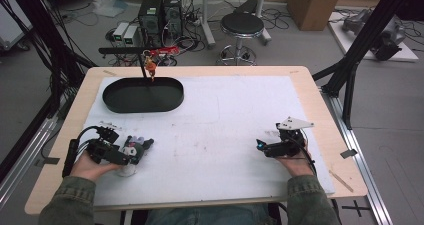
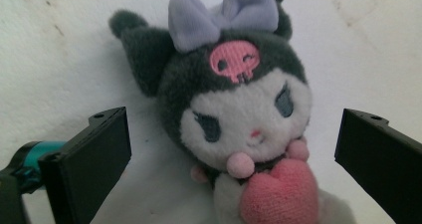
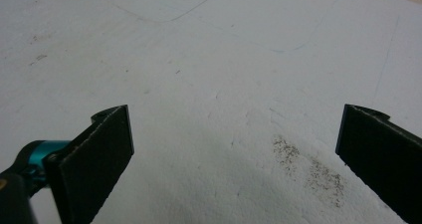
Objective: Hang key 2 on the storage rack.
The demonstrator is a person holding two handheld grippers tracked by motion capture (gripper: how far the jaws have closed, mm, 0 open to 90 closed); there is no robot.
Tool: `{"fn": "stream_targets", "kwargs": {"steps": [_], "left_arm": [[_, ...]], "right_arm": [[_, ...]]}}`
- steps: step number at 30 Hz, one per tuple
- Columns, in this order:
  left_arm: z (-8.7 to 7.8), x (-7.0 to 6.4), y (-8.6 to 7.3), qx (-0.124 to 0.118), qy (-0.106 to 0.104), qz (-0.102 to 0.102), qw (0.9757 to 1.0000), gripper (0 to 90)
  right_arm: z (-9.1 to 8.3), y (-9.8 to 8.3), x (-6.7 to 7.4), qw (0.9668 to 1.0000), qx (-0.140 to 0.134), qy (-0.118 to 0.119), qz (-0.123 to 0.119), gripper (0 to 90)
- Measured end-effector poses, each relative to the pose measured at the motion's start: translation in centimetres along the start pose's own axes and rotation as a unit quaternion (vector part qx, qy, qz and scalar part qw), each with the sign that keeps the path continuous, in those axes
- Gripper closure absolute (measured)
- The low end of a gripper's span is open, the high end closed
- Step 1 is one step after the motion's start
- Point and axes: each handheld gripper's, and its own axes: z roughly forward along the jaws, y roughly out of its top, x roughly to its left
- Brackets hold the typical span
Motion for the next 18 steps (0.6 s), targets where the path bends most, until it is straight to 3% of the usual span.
{"fn": "stream_targets", "kwargs": {"steps": [5,10,12,13,15,18], "left_arm": [[0.9,0.0,-0.6,0.027,0.003,-0.001,0.9996,1.7],[0.6,0.1,-0.8,0.018,-0.003,0.000,0.9998,6.0],[0.4,-0.1,-0.8,0.018,-0.014,0.013,0.9996,14.2],[0.3,-0.3,-0.9,0.015,-0.015,0.013,0.9997,25.3],[0.0,-0.6,-0.8,0.008,-0.001,0.024,0.9997,37.2],[-0.1,-0.8,-0.7,0.011,0.000,0.032,0.9994,41.7]], "right_arm": [[-0.1,0.0,-0.1,1.0000,0.000,0.000,0.002,0.6],[0.1,0.0,0.0,1.0000,0.004,0.001,0.001,0.7],[0.1,0.0,0.0,1.0000,0.004,0.001,-0.001,0.7],[0.1,0.0,0.0,1.0000,0.004,0.001,0.000,0.6],[0.1,0.0,-0.1,1.0000,0.004,0.001,0.000,0.6],[0.1,0.0,0.0,1.0000,0.004,0.001,0.000,0.7]]}}
